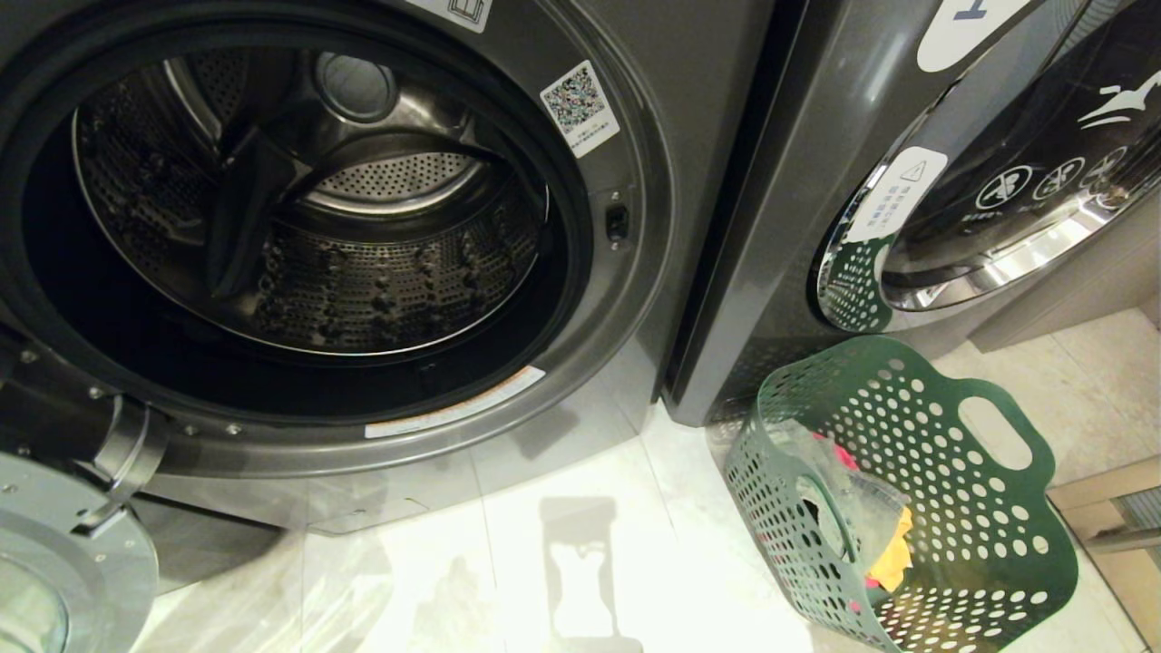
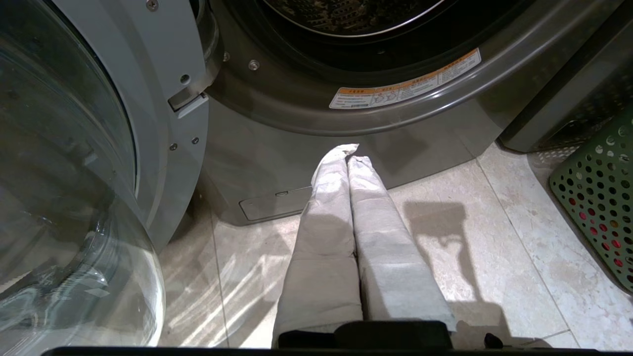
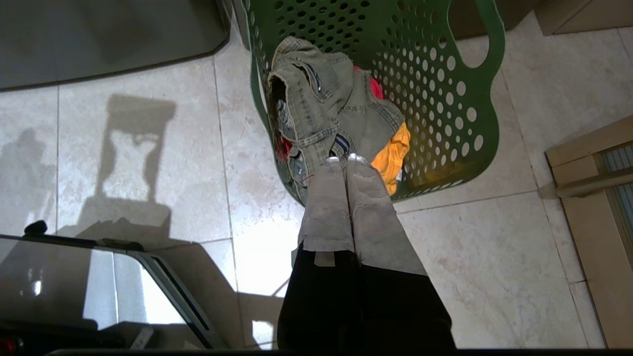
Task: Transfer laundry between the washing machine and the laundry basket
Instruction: Close the washing machine door with the left hand
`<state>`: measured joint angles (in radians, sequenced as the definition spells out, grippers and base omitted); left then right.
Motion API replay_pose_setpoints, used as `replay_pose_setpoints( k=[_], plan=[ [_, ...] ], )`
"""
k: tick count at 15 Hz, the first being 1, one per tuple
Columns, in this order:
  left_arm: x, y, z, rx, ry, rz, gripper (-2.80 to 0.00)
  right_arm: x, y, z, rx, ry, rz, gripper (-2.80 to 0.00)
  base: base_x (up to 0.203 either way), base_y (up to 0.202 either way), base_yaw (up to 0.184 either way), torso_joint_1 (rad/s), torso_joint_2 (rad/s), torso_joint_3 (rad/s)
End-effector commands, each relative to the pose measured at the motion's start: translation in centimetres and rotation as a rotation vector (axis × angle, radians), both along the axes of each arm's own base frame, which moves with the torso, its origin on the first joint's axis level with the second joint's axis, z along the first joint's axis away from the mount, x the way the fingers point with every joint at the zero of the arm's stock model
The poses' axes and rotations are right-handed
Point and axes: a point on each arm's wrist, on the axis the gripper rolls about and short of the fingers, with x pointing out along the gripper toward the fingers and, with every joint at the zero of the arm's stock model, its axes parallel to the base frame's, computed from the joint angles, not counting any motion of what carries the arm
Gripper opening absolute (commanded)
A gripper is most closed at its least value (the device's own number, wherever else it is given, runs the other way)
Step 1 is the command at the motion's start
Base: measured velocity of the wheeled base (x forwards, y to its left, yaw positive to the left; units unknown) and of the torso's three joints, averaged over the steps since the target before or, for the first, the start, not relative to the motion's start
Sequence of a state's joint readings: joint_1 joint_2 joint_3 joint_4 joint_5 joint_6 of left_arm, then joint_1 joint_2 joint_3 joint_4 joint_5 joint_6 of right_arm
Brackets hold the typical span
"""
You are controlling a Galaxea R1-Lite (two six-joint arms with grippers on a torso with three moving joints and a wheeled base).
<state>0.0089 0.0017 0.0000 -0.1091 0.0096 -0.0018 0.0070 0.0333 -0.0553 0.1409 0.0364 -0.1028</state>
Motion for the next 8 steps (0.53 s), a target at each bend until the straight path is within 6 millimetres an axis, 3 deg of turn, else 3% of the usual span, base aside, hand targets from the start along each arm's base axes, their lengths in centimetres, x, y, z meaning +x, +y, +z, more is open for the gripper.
replay_pose_setpoints(
  k=[1,8],
  plan=[
    [0.32,0.0,-1.1,0.001,0.039,0.0,-2.8,-0.26,0.0,-0.11,0.0,-0.031,0.001,-2.8,0.0,0.0,0.0,0.0,0.0,0.0],
    [0.32,0.0,-1.08,-0.019,0.037,0.0,-2.8,-0.24,-0.01,-0.13,-0.001,-0.032,0.0,-2.8,0.0,0.0,0.0,0.001,0.0,0.035]
  ],
)
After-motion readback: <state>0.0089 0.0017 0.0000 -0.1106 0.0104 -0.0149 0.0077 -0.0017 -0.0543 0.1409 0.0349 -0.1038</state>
